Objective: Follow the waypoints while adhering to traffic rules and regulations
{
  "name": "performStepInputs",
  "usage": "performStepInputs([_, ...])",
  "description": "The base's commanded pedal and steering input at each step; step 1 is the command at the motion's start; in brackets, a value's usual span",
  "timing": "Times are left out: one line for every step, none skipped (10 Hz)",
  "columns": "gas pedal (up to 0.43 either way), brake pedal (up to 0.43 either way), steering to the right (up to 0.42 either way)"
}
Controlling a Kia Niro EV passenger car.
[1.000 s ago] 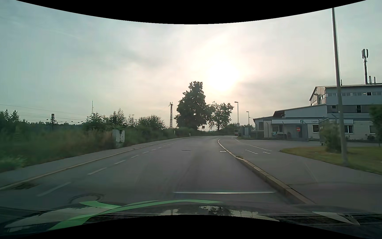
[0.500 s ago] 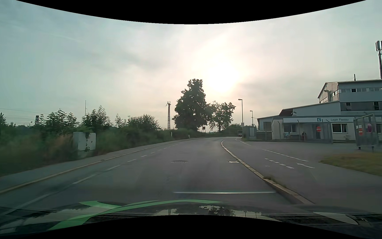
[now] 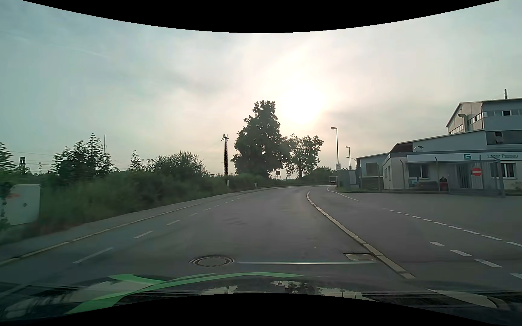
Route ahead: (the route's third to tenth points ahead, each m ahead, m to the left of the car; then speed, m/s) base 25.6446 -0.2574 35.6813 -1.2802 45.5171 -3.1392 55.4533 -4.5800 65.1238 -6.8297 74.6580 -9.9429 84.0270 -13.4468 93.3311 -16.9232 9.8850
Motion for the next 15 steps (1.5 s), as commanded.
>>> performStepInputs([0.209, 0.000, 0.008])
performStepInputs([0.209, 0.000, 0.008])
performStepInputs([0.209, 0.000, 0.009])
performStepInputs([0.209, 0.000, 0.013])
performStepInputs([0.209, 0.000, 0.015])
performStepInputs([0.197, 0.000, 0.015])
performStepInputs([0.177, 0.000, 0.017])
performStepInputs([0.177, 0.000, 0.020])
performStepInputs([0.177, 0.000, 0.022])
performStepInputs([0.169, 0.000, 0.022])
performStepInputs([0.157, 0.000, 0.021])
performStepInputs([0.157, 0.000, 0.018])
performStepInputs([0.157, 0.000, 0.016])
performStepInputs([0.157, 0.000, 0.014])
performStepInputs([0.157, 0.000, 0.013])
